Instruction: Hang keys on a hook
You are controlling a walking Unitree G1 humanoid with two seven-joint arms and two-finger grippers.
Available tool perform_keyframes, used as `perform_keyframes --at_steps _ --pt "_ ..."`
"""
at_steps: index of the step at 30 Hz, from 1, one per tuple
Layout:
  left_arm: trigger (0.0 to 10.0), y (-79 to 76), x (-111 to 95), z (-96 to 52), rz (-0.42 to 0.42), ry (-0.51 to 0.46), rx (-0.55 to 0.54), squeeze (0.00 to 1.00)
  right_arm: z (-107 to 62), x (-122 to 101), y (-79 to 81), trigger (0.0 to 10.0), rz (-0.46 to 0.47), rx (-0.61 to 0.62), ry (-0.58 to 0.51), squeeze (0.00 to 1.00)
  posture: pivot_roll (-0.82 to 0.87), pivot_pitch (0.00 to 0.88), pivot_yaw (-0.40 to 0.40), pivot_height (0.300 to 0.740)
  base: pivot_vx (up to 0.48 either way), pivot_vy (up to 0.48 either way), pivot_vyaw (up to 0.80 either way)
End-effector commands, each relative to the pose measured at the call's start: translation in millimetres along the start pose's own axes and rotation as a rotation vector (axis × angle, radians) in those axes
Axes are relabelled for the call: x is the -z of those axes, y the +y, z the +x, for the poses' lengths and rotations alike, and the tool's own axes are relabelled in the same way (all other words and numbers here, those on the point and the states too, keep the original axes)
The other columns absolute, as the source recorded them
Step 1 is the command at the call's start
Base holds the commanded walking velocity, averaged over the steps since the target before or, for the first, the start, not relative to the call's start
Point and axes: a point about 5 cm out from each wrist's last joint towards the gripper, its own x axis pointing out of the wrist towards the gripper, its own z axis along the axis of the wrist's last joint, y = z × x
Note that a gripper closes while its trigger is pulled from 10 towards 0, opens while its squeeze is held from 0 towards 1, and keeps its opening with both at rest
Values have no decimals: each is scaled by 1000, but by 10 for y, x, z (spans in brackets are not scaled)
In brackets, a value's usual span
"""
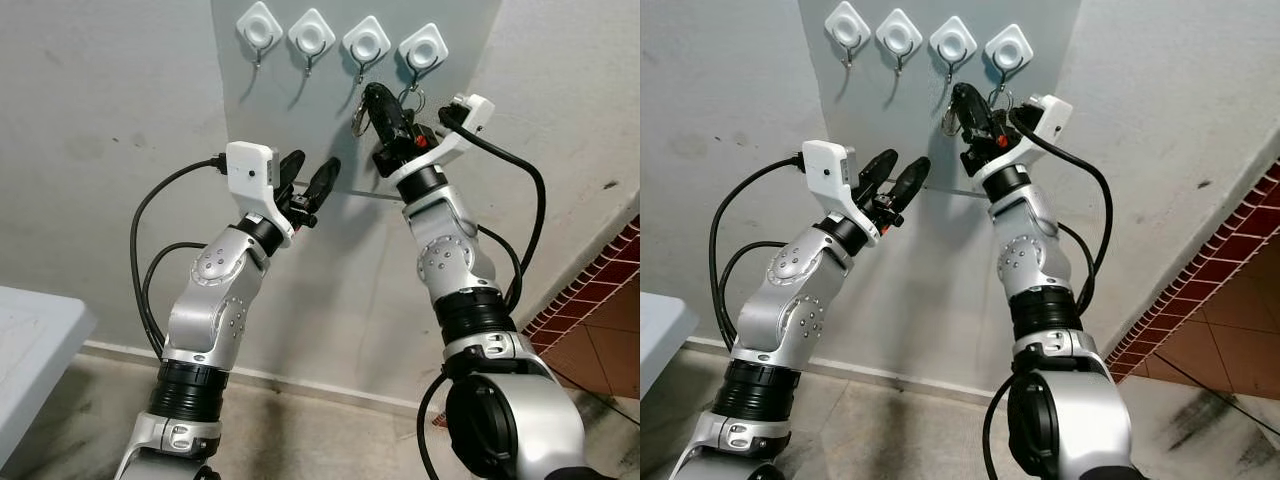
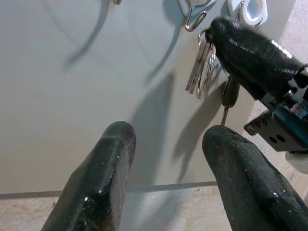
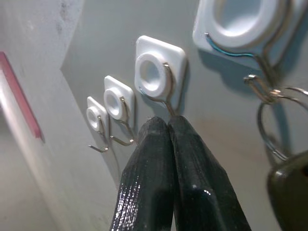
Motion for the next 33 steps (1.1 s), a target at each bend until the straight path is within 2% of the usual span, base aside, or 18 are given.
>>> perform_keyframes --at_steps 1,16,25,33 --pt "10000 -43 -92 33 8 -28 20 0 79 -54 60 10000 20 -32 -29 0 73 118 -62 740 0 0 0" --pt "10000 -45 -90 35 3 -28 17 0 167 -99 94 10000 34 -57 -52 0 74 122 -64 740 0 0 0" --pt "10000 -41 -96 33 1 -30 10 0 75 8 16 10000 28 -27 -10 0 76 124 -67 740 0 0 0" --pt "10000 -46 -104 46 0 -31 14 0 65 16 7 10000 30 -28 -8 0 76 124 -67 740 0 0 0"
